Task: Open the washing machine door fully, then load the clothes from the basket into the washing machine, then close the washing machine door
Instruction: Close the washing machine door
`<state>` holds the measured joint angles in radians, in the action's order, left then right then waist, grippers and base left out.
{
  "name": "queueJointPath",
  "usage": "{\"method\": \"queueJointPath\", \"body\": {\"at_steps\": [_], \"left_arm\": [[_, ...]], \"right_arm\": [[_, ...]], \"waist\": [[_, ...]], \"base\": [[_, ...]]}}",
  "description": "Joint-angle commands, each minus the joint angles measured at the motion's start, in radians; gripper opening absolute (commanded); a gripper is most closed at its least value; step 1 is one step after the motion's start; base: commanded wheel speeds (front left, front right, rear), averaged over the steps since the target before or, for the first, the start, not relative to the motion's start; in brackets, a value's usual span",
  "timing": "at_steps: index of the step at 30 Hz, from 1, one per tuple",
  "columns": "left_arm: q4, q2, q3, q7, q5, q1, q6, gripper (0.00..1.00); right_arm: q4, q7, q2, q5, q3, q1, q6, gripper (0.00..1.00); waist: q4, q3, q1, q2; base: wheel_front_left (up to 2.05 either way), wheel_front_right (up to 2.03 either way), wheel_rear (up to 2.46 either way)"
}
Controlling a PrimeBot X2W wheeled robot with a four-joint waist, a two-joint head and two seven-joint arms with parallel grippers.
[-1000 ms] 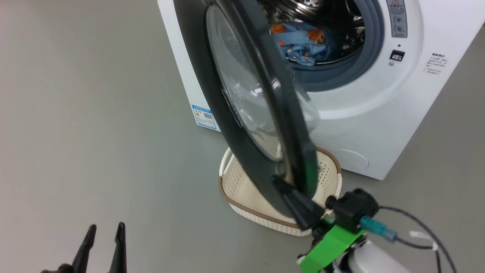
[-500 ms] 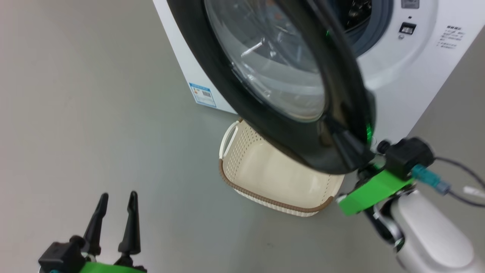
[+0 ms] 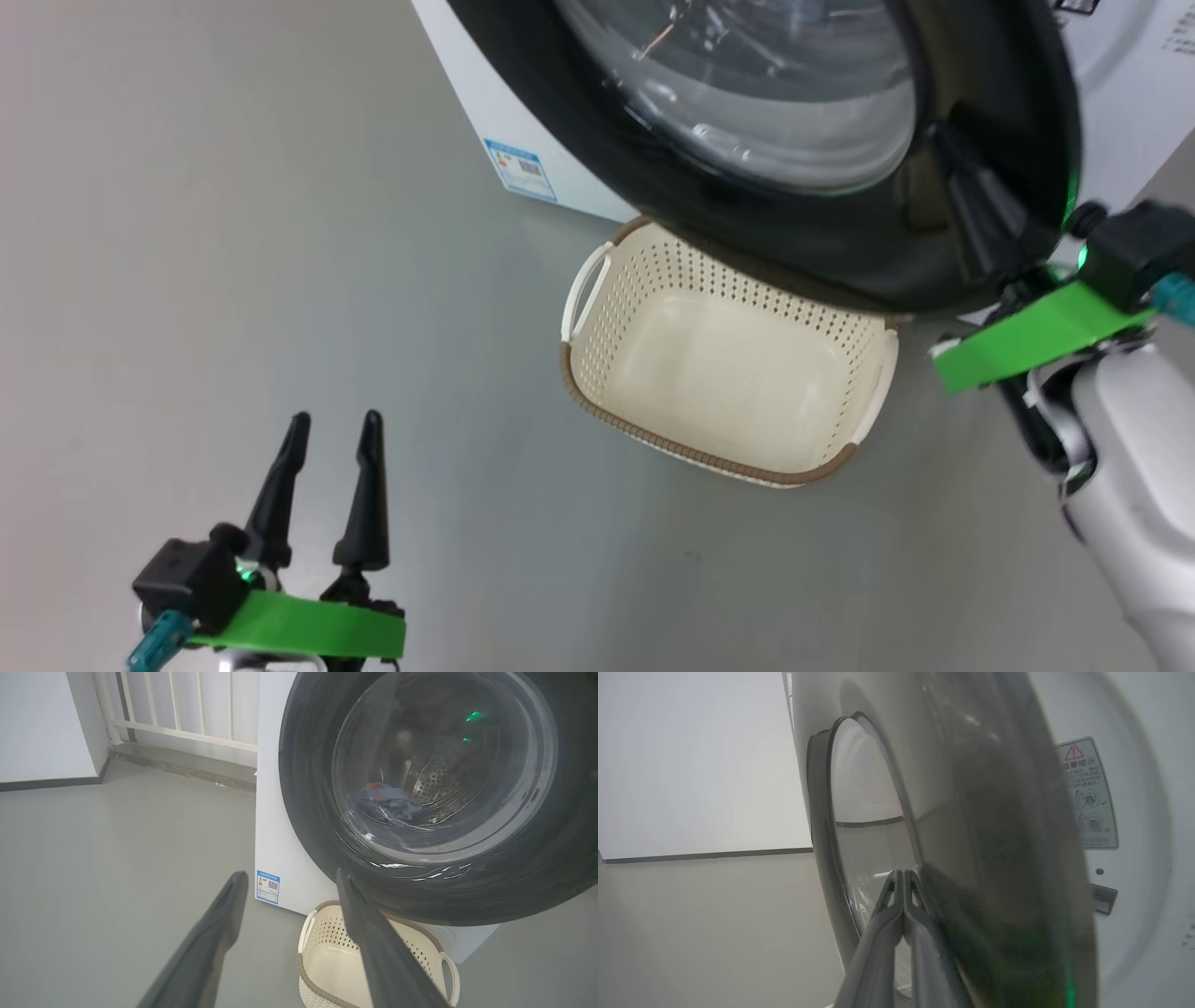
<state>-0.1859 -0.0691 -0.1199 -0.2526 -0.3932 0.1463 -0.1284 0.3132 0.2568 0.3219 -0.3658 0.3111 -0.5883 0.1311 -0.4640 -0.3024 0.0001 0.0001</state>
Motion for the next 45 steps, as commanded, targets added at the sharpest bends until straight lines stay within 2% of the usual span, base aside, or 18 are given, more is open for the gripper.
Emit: {"method": "queueJointPath", "body": {"at_steps": [1,15,31,37,45], "left_arm": [[0.030,-0.012,0.025,-0.009,-0.007,0.036,-0.002,1.00],[0.037,0.006,-0.037,-0.009,-0.014,0.100,-0.002,1.00],[0.037,0.015,-0.073,-0.009,-0.027,0.149,-0.002,1.00],[0.025,0.017,-0.072,-0.009,-0.023,0.156,-0.002,1.00],[-0.009,0.008,-0.058,-0.009,-0.019,0.147,-0.002,1.00]], "right_arm": [[-0.011,0.005,0.011,-0.001,-0.007,-0.038,0.000,0.00],[0.061,0.005,0.061,0.009,-0.081,-0.203,0.000,0.00],[0.111,0.005,0.056,0.031,-0.165,-0.347,0.000,0.00],[0.111,0.005,0.044,0.039,-0.124,-0.342,0.000,0.00],[0.088,0.005,0.014,0.030,-0.074,-0.243,0.000,0.00]], "waist": [[-0.015,-0.031,-0.0001,-0.0001],[-0.059,-0.125,-0.0001,-0.0001],[-0.084,-0.200,-0.0001,-0.0001],[-0.073,-0.195,-0.0001,-0.0001],[-0.040,-0.134,-0.0001,-0.0001]], "base": [[0.00,0.00,0.00],[0.00,0.00,0.00],[0.00,0.00,0.00],[0.00,0.00,0.00],[0.00,0.00,0.00]]}}
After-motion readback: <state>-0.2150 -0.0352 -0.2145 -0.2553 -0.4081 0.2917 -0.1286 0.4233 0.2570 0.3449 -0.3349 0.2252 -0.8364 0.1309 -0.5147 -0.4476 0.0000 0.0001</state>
